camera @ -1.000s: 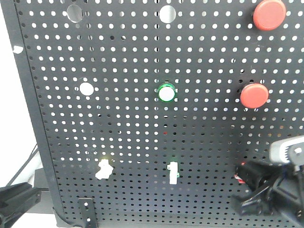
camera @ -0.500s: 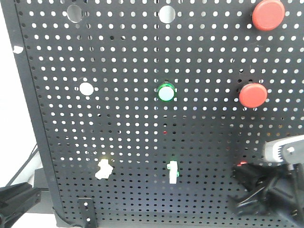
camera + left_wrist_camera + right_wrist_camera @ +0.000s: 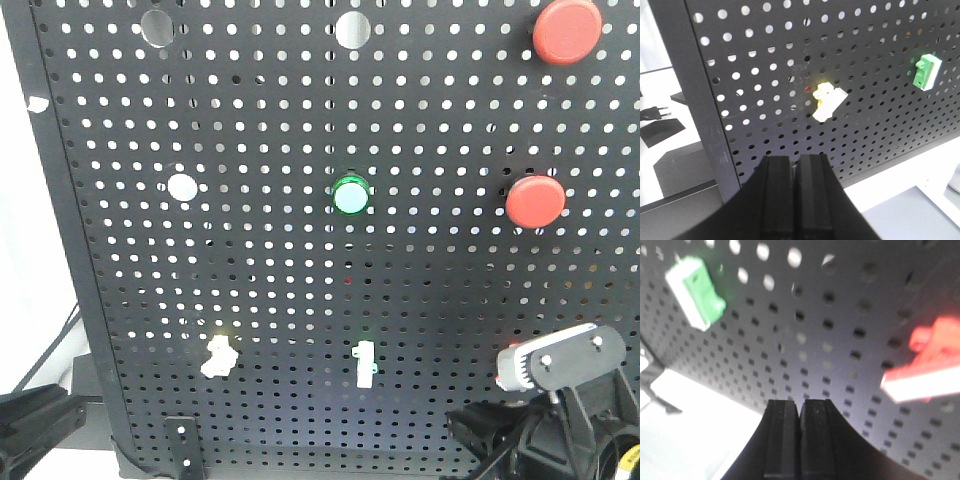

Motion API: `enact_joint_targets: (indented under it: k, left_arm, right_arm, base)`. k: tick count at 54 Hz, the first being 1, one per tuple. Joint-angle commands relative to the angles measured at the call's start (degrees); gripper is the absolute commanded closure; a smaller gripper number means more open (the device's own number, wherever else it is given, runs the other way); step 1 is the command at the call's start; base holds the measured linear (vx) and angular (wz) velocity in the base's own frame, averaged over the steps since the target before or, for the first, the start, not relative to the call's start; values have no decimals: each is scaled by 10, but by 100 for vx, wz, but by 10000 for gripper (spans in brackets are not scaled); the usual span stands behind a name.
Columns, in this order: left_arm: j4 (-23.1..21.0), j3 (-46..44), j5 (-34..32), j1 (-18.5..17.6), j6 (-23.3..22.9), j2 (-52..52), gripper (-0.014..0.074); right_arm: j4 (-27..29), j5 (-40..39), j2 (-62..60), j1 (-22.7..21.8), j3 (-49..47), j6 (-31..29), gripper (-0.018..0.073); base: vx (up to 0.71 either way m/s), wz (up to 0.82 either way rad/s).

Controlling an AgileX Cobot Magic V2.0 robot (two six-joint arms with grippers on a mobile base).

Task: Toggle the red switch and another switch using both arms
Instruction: 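Withdraw the right gripper down away from the pegboard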

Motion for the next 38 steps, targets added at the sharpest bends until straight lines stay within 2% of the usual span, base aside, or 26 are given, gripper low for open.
enact_joint_targets:
  k: [1, 11, 23, 31, 38]
  left_arm:
    - [-4, -16, -42, -3, -4, -4, 594]
    - [-4, -16, -34, -3, -5, -4, 594]
    - [-20, -5, -22, -3, -5, -20, 594]
    - [-39, 62, -57, -3, -5, -86, 594]
    - [-66, 132, -45, -3, -5, -171, 594]
  right_arm:
    - [-2, -26, -23, 2, -19, -4, 566]
    - [-4, 25, -81, 2, -17, -4, 566]
    - [-7, 33, -206, 2, -17, -10, 566]
    - [-19, 29, -305, 2, 24, 1, 566]
    - [-19, 29, -411, 2, 100, 5, 566]
  base:
    - [0, 0]
    - [0, 0]
    - [0, 0]
    - [0, 0]
    - [0, 0]
